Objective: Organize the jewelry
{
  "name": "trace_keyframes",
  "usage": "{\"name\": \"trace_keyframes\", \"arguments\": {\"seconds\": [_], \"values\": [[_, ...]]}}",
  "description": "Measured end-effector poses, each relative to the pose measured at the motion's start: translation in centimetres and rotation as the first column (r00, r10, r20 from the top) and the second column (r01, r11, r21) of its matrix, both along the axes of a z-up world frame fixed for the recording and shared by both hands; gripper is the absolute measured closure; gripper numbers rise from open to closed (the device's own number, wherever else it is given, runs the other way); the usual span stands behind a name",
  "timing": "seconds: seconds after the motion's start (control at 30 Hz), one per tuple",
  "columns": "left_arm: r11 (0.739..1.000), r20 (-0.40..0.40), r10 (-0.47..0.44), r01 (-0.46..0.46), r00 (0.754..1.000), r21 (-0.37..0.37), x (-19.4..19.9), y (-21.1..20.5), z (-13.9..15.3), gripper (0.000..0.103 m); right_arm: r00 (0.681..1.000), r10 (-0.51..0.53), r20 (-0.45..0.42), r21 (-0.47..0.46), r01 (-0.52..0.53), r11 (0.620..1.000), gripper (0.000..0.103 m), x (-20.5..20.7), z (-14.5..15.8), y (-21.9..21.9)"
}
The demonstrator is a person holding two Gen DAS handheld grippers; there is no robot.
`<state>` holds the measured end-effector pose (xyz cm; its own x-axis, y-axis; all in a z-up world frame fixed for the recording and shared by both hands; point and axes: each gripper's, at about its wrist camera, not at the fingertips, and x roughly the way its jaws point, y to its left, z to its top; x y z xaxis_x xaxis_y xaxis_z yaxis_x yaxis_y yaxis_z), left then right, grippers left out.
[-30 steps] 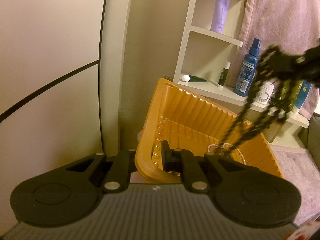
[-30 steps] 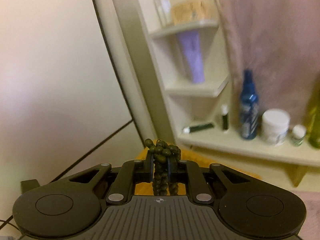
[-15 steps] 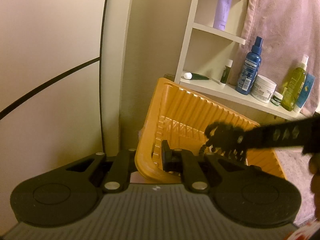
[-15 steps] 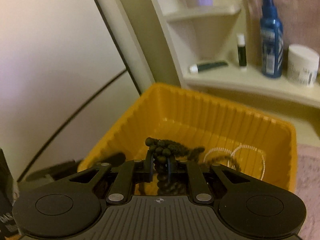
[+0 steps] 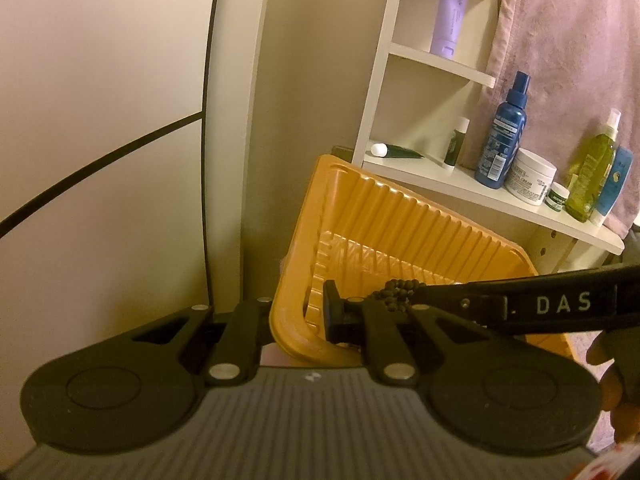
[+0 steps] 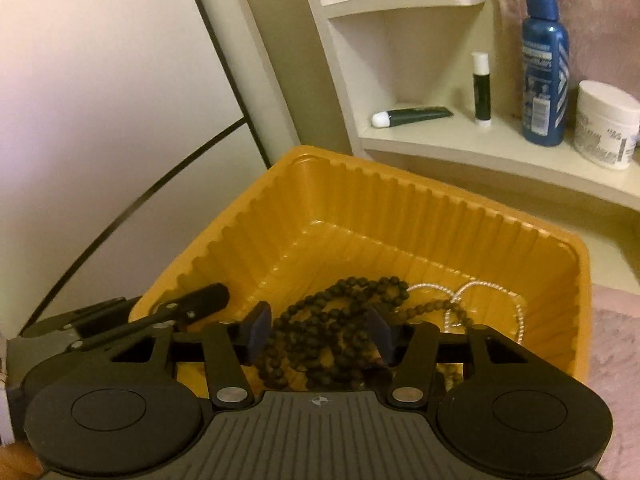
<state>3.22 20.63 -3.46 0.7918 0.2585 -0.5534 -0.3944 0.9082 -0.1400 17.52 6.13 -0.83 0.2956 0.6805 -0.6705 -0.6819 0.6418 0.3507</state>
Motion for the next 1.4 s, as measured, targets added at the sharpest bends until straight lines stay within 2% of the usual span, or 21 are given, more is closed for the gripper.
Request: {"name": "trace_keyframes", "arguments": {"seconds": [0.33, 0.63, 0.8, 1.03, 1.13, 1.2, 1.3, 1.4], "values": [[1.000, -0.008, 0.004, -0.004, 1.000, -0.004, 0.1, 0.2, -0.3, 0.092, 0.999, -0.052, 0.004, 0.003, 0.052, 0.999, 0.039, -0.2, 0.4, -3.1], [1.000, -0.012, 0.010, -0.010, 1.000, -0.008, 0.3, 0.4, -0.6, 0.092, 0.988, -0.152, 0.030, 0.007, 0.152, 0.988, 0.034, -0.4, 1.0, -7.8], [0.999, -0.015, 0.020, -0.021, 1.000, -0.036, 0.6, 1.1, -1.5, 0.092, 0.976, -0.207, 0.069, -0.024, 0.209, 0.978, 0.032, -0.9, 1.2, -10.1], [0.997, -0.037, 0.003, -0.006, 0.999, -0.073, 1.1, 2.3, -3.6, 0.086, 0.961, -0.272, 0.047, -0.039, 0.274, 0.961, 0.031, -1.5, 0.7, -12.8], [0.996, -0.043, -0.012, 0.008, 0.999, -0.084, 1.3, 2.7, -4.1, 0.077, 0.954, -0.297, 0.036, -0.039, 0.299, 0.954, 0.030, -1.8, 0.5, -13.7], [0.996, -0.031, -0.023, 0.020, 0.999, -0.089, 1.0, 2.9, -4.0, 0.049, 0.949, -0.315, 0.019, -0.032, 0.315, 0.948, 0.029, -1.9, 0.4, -14.2], [0.995, -0.014, -0.027, 0.026, 1.000, -0.094, 0.6, 3.2, -3.7, 0.029, 0.941, -0.339, -0.007, -0.018, 0.339, 0.941, 0.027, -2.0, 0.2, -14.9], [0.997, -0.036, -0.016, 0.013, 0.999, -0.077, 0.1, 3.4, -3.4, 0.028, 0.936, -0.352, -0.009, -0.015, 0.352, 0.936, 0.026, -2.3, 0.3, -15.7]]}}
